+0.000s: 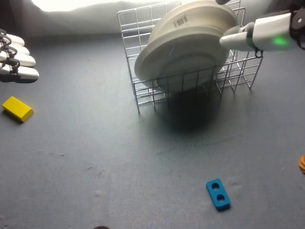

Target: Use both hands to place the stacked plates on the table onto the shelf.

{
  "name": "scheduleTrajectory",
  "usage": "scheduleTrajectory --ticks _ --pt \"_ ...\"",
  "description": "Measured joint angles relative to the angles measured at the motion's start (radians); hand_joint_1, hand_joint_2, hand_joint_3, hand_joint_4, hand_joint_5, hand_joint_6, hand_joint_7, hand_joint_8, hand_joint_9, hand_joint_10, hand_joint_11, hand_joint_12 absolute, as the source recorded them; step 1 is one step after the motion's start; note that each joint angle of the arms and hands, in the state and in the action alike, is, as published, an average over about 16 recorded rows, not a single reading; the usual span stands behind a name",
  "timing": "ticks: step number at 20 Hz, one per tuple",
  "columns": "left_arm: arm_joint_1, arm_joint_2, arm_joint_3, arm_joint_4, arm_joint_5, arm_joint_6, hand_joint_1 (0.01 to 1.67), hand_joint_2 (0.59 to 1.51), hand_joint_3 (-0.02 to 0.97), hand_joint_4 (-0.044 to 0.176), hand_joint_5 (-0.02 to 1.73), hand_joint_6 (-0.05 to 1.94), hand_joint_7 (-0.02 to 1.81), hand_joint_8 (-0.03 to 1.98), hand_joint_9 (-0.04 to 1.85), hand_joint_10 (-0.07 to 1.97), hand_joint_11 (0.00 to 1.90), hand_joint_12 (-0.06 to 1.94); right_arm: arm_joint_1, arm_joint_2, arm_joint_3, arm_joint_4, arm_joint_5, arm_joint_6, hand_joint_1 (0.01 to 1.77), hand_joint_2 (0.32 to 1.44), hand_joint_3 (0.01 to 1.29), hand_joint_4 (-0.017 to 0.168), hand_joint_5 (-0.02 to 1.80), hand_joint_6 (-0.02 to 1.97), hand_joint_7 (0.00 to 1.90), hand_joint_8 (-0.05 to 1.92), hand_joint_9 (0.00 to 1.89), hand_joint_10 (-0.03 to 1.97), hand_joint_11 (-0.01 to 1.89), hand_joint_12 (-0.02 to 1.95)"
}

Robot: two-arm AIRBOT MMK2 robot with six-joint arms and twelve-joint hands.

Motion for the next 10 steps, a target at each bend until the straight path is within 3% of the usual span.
scheduleTrajectory --ticks 10 --pt "-0.013 0.001 -0.010 0.008 -0.002 -0.003 0.02 1.052 0.010 0.007 0.19 0.03 0.21 0.04 0.17 0.05 0.08 0.09 -0.016 0.003 0.004 -0.001 -0.011 0.024 0.70 1.04 0.01 0.000 0.89 0.04 0.94 0.02 0.89 0.03 0.38 1.09"
